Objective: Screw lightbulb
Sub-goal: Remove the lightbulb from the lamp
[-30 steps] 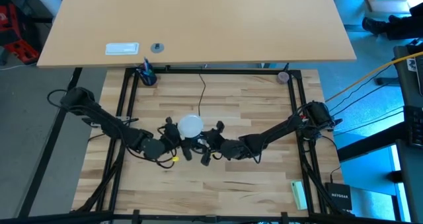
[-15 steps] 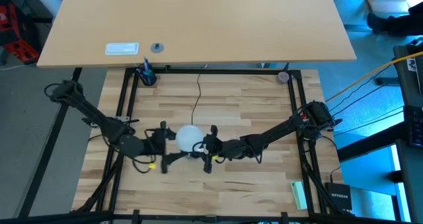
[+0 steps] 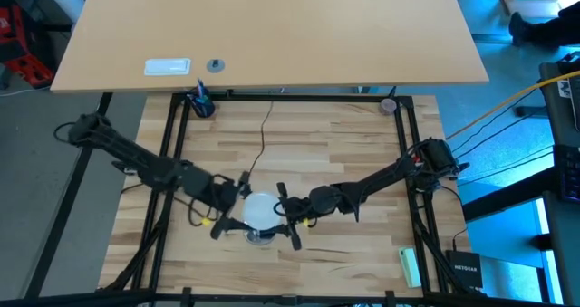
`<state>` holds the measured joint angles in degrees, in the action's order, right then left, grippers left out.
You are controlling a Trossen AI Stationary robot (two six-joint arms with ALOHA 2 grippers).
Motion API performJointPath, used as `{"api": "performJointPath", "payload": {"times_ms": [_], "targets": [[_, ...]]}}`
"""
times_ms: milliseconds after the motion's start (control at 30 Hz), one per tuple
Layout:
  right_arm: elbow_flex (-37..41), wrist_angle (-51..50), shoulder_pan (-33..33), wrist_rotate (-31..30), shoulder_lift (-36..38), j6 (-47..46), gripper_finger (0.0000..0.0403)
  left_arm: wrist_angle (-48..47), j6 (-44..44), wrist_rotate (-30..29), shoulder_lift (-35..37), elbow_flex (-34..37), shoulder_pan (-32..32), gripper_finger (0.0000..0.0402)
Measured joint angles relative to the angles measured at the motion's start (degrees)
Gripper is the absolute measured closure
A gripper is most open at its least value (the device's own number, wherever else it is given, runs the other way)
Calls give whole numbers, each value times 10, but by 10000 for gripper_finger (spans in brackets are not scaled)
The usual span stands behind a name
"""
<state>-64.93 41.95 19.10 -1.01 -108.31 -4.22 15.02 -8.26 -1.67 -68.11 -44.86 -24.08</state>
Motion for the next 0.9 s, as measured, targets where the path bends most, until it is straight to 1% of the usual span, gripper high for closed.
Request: {"api": "performJointPath", "payload": {"times_ms": [133,267,333,367,433,500,600,667,733,800,833,900], "targets": [[0,0,1,17,0,0,233,69,-14,127,-36,0,44,124],[0,-1,1,29,0,0,233,91,-26,247,-54,0,82,124],[0,-2,1,33,0,0,233,101,-34,291,-60,0,94,124],[0,-1,1,33,0,0,233,105,-36,297,-63,0,97,124],[0,-1,0,34,0,0,233,110,-37,301,-68,0,100,128],[0,-1,0,34,0,0,233,112,-33,301,-74,0,99,144],[0,-10,0,24,0,1,233,114,-33,294,-74,0,97,191],[0,-18,0,10,0,0,233,113,-33,274,-74,0,92,231],[0,-24,1,-4,0,-8,233,110,-36,247,-74,0,87,268],[0,-33,1,-25,0,-13,233,99,-47,208,-73,0,78,271],[0,-41,2,-45,0,-14,233,90,-51,181,-72,0,72,271],[1,-60,4,-100,0,-19,233,69,-54,95,-72,0,54,271]]}}
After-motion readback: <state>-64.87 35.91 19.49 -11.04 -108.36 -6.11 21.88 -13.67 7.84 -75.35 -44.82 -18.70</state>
